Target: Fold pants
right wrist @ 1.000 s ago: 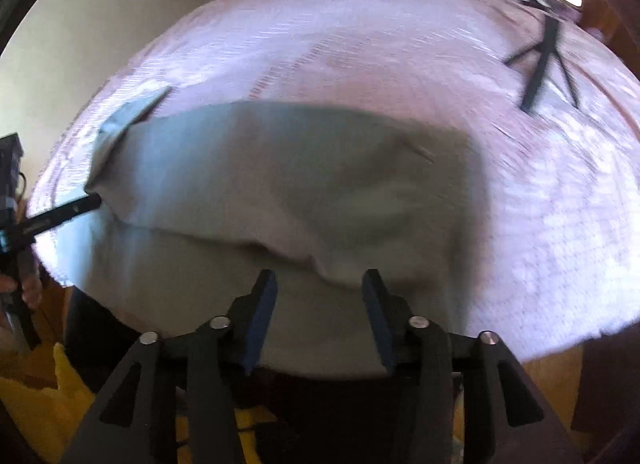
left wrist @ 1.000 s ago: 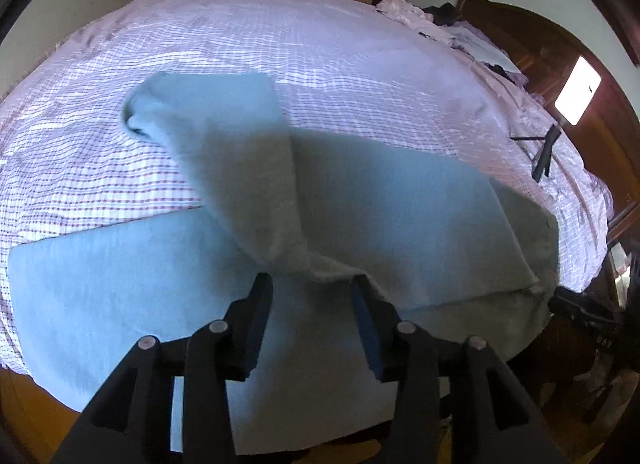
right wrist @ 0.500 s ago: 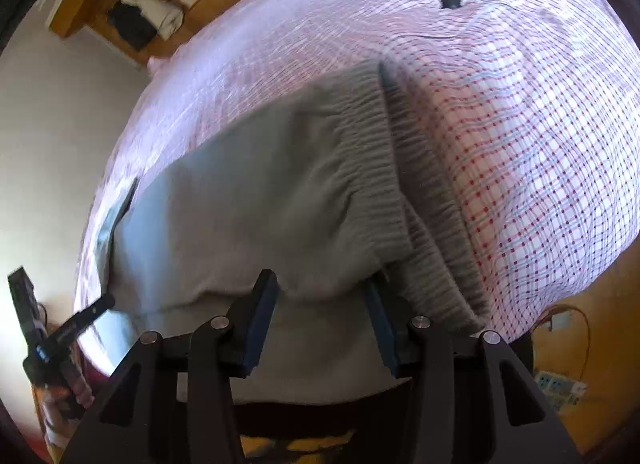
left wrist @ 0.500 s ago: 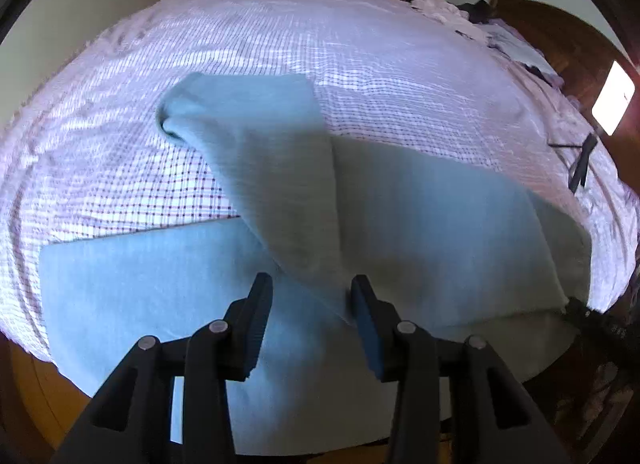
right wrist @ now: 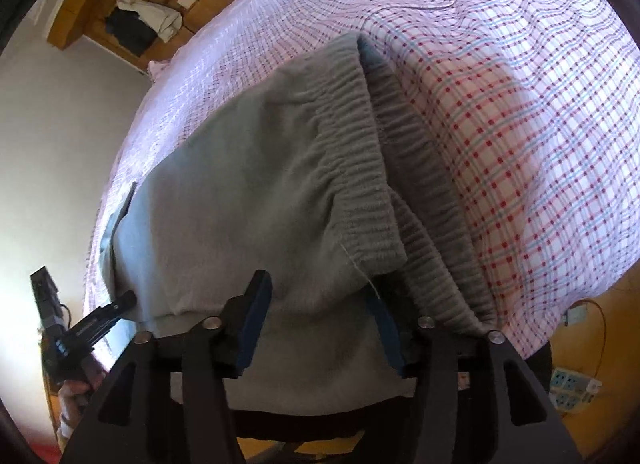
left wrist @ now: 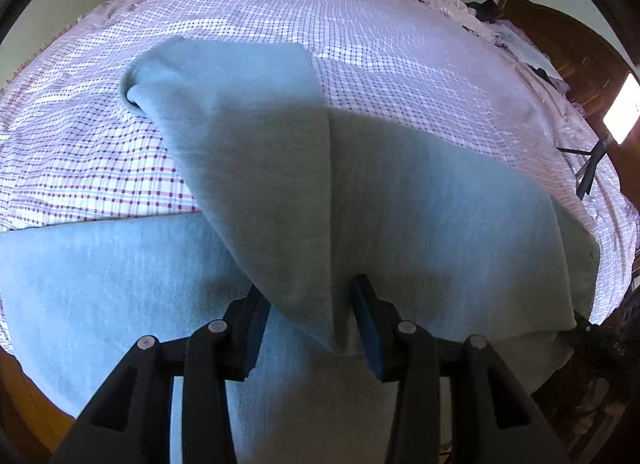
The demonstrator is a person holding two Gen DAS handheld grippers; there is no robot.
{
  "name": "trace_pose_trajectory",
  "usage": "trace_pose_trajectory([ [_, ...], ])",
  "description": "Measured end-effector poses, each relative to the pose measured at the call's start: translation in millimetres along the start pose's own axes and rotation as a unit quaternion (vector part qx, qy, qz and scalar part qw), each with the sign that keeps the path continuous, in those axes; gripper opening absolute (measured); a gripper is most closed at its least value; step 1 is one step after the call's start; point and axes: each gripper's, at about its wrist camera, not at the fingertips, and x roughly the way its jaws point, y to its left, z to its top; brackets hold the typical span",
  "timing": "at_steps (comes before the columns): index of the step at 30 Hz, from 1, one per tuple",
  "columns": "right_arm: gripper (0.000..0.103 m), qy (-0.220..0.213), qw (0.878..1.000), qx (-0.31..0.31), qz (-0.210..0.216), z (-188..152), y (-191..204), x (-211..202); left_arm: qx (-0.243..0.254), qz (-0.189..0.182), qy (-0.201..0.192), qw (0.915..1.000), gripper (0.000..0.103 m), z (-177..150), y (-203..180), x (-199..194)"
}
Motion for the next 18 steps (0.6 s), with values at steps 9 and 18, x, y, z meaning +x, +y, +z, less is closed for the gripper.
trace_pose_trajectory([
  [9, 0.083, -0.03, 0.999, 0.027, 0.016, -1.9, 14.4, 8.2, -0.008, -0.016, -0.012, 0.9998, 0.045, -2.4, 5.2, -0.6],
  [18, 0.002, -0.051, 0.999, 0.018, 0.001, 9.6, 24.9, -11.6, -0.009, -0.069, -0.051, 0.9963, 0.004, -3.3, 5.1, -45.8],
])
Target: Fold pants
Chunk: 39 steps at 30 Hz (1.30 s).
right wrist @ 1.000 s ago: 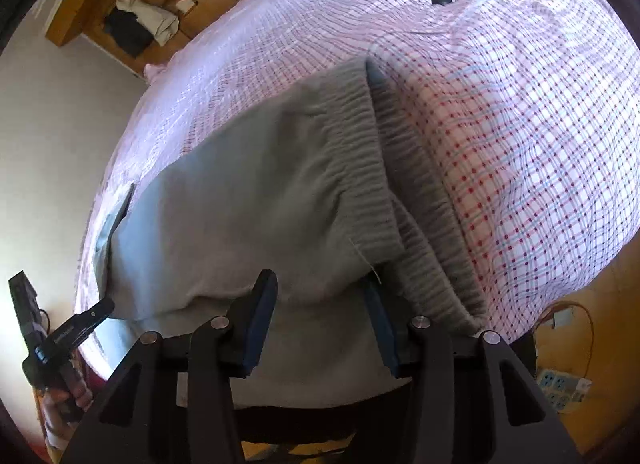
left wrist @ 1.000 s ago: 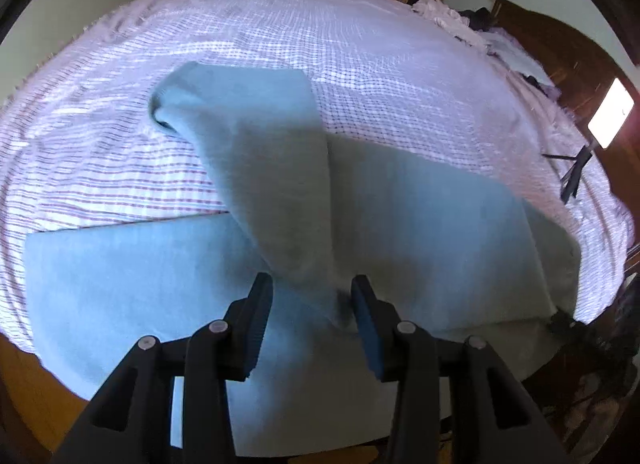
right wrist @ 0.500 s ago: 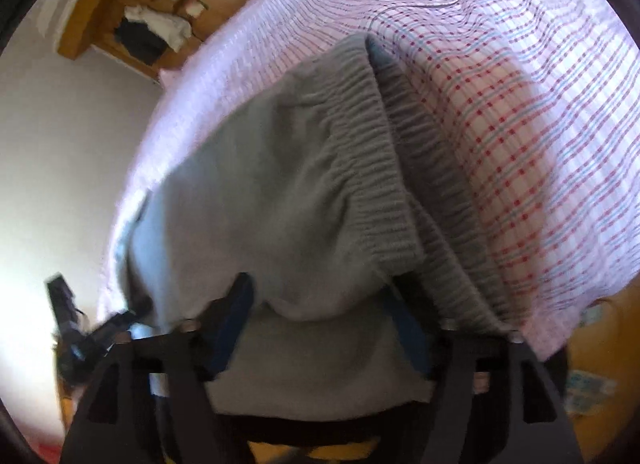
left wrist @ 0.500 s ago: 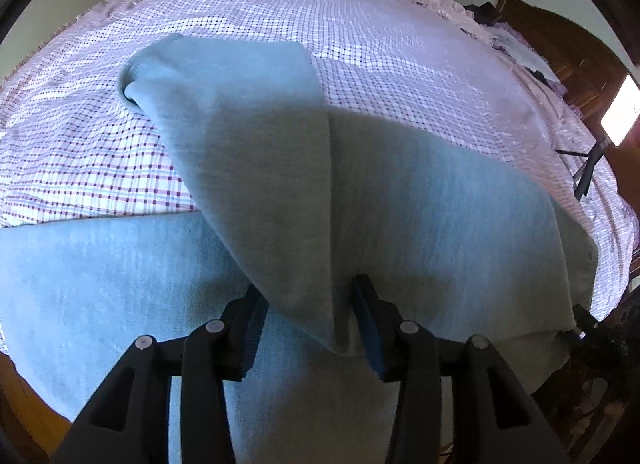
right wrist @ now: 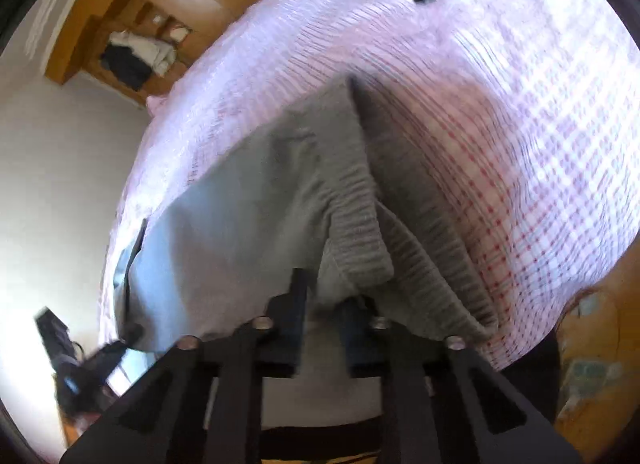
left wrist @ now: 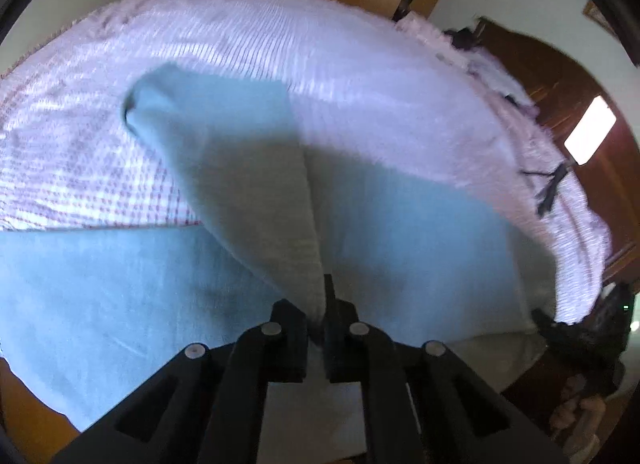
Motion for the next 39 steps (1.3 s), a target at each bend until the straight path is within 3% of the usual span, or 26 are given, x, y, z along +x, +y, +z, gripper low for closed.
trace_pose_trajectory([
  [7, 0.0, -0.045, 0.998, -0.044, 0.009, 15.0, 25.8, -29.9, 0.018, -0.03, -0.044, 0.9984, 0.004, -1.2, -8.6, -60.8],
  [16, 0.0, -0.066, 0.996, -0.068, 0.002, -0.8, 12.7, -74.2, 0.021, -0.031, -0.013, 0.9992, 0.004, -35.8, -10.0, -83.4],
  [22, 0.0, -0.055, 0.996, -0.069, -0.009, -21.9, -9.5, -79.3, 0.015, -0.02, 0.031, 0.9992, 0.004, -69.9, -2.9, -68.2],
  [26, 0.0, -0.04, 0.997, -0.061, -0.026, -27.2, -24.5, -65.9, -0.001, -0.01, 0.059, 0.9982, 0.005, -83.5, 4.2, -47.4],
  [31, 0.0, -0.017, 0.996, -0.063, -0.053, -28.7, -36.3, -40.8, 0.019, 0.016, 0.085, 0.9961, 0.007, -92.4, 4.5, -21.7],
  [34, 0.0, -0.003, 0.995, -0.067, -0.076, -29.7, -40.3, -27.9, 0.011, 0.012, 0.098, 0.995, 0.02, -96.4, 6.3, -20.2],
  [36, 0.0, 0.009, 0.993, -0.072, -0.088, -32.2, -41.3, -22.5, 0.003, 0.008, 0.105, 0.9944, 0.021, -98.6, 9.9, -24.7],
  [39, 0.002, 0.02, 0.992, -0.081, -0.096, -35.0, -38.9, -24.8, 0.008, 0.03, 0.101, 0.9944, 0.022, -99.8, 13.8, -41.0],
])
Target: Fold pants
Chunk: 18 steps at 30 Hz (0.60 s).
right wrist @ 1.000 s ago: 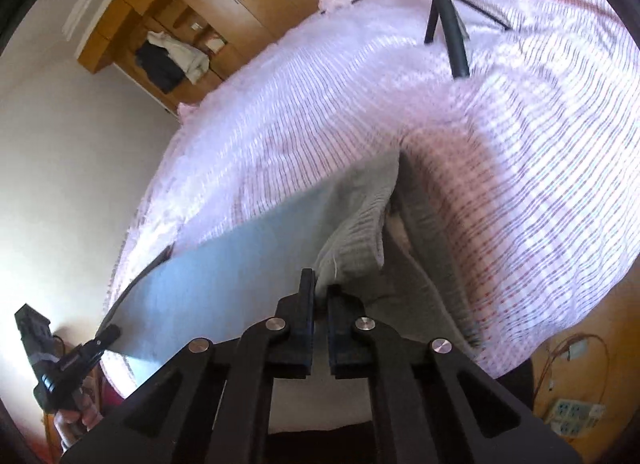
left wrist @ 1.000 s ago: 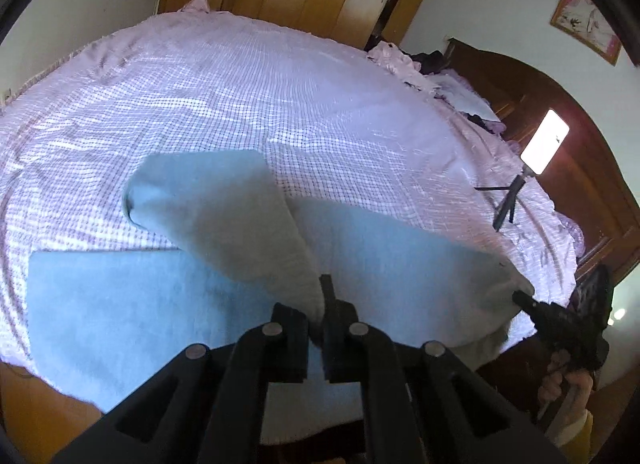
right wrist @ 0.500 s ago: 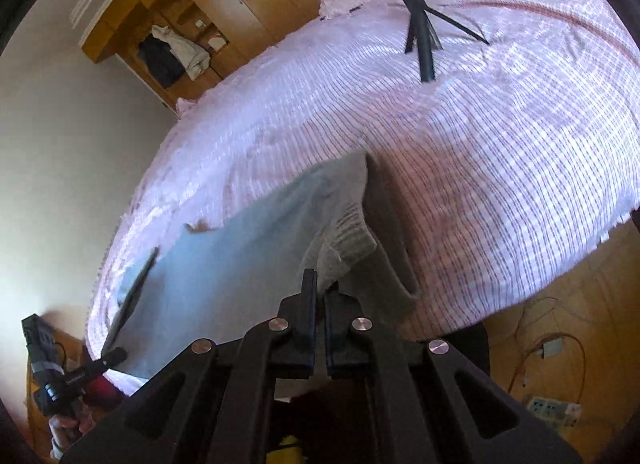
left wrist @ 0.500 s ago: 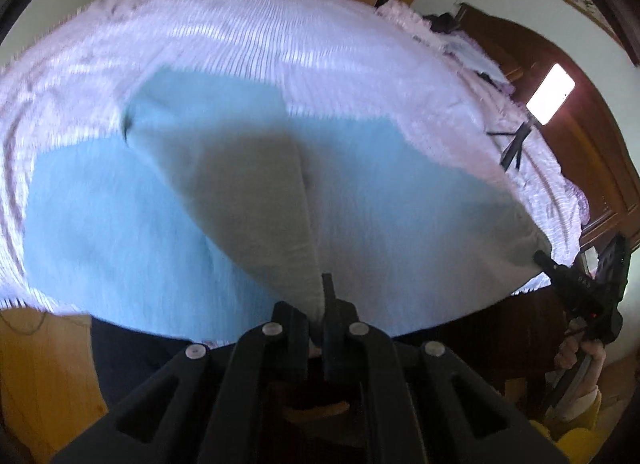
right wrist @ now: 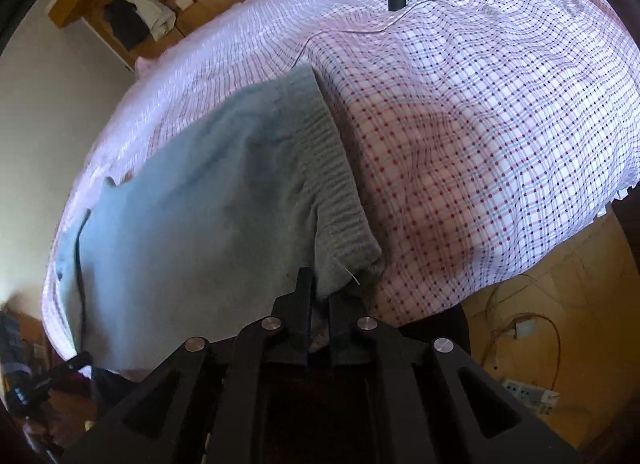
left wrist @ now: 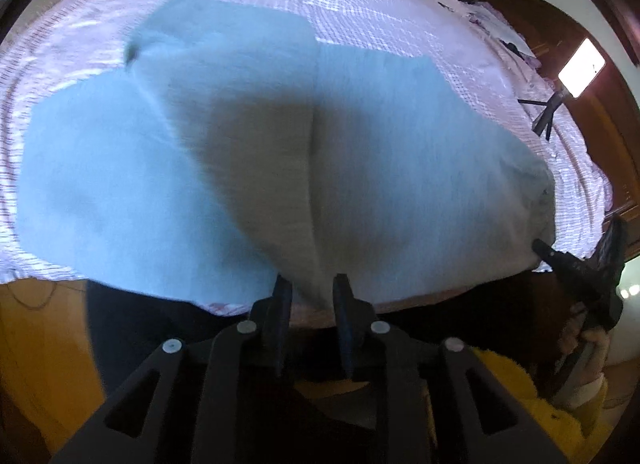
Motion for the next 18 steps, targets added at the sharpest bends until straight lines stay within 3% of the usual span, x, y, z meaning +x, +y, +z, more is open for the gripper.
trace_pose_trajectory([
  [5, 0.017, 0.011, 0.997, -0.062, -0.045, -3.2, 18.0, -22.1, 0.001, 0.034, -0.023, 0.9992, 0.027, -5.4, 8.5, -29.5],
  [8, 0.018, 0.004, 0.994, -0.088, -0.06, -0.3, 29.9, -41.4, 0.01, 0.049, -0.036, 0.9981, 0.027, 5.8, 10.8, -39.3],
  [12, 0.02, -0.013, 0.993, -0.107, -0.057, 4.8, 46.2, -61.3, 0.021, 0.068, -0.056, 0.9959, 0.028, 32.7, 3.5, -40.5],
  [14, 0.022, -0.018, 0.992, -0.114, -0.042, 6.9, 55.6, -64.5, 0.032, 0.077, -0.068, 0.9942, 0.033, 46.5, 0.6, -40.4],
  [16, 0.024, -0.017, 0.992, -0.12, -0.029, 9.1, 63.8, -59.9, 0.044, 0.088, -0.083, 0.9916, 0.045, 60.5, -5.8, -38.9],
  [18, 0.024, -0.007, 0.993, -0.119, -0.025, 11.0, 70.6, -48.4, 0.053, 0.096, -0.099, 0.989, 0.049, 76.3, -14.2, -35.4],
])
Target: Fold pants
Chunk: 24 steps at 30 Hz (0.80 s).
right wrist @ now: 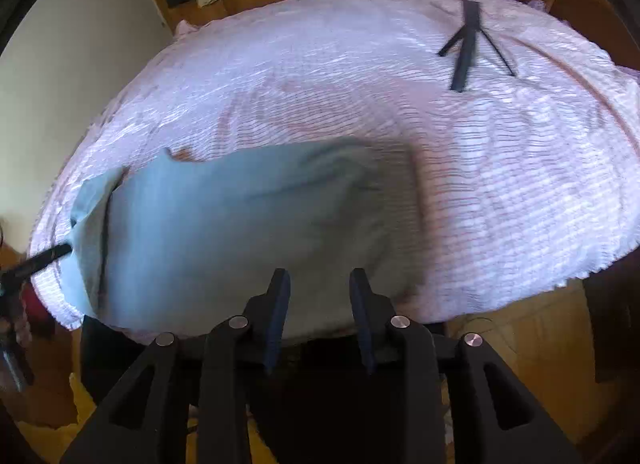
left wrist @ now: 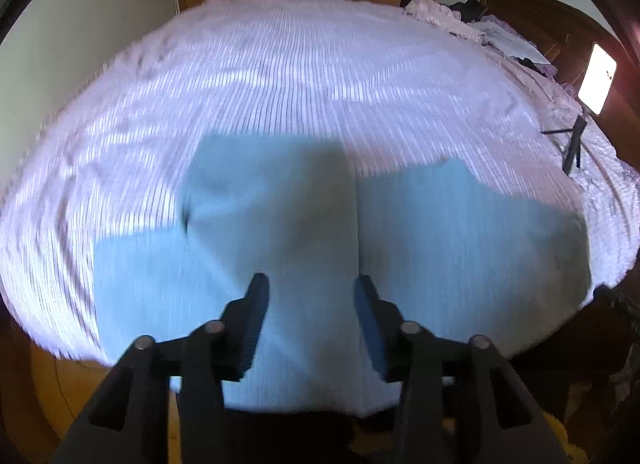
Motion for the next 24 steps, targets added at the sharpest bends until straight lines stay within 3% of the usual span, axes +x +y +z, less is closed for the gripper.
trace_pose_trajectory([
  [6, 0.024, 0.021, 0.999, 0.025, 0.008, 0.5, -0.7, 33.6, 0.02, 0.0, -0.018, 0.9996, 0.049, 38.4, -20.9, 26.8],
  [12, 0.024, 0.067, 0.996, 0.05, 0.009, -10.3, -16.3, 70.0, 0.026, 0.001, -0.008, 0.9996, 0.049, 56.8, -29.9, 66.7],
  [18, 0.024, 0.06, 0.997, 0.047, 0.023, -14.8, -18.1, 79.7, 0.02, 0.024, 0.003, 0.9995, 0.05, 64.5, -32.7, 99.6],
  [24, 0.024, 0.053, 0.996, 0.057, 0.039, -19.0, -22.1, 84.2, 0.006, 0.054, -0.016, 0.9984, 0.051, 66.8, -27.3, 117.0],
])
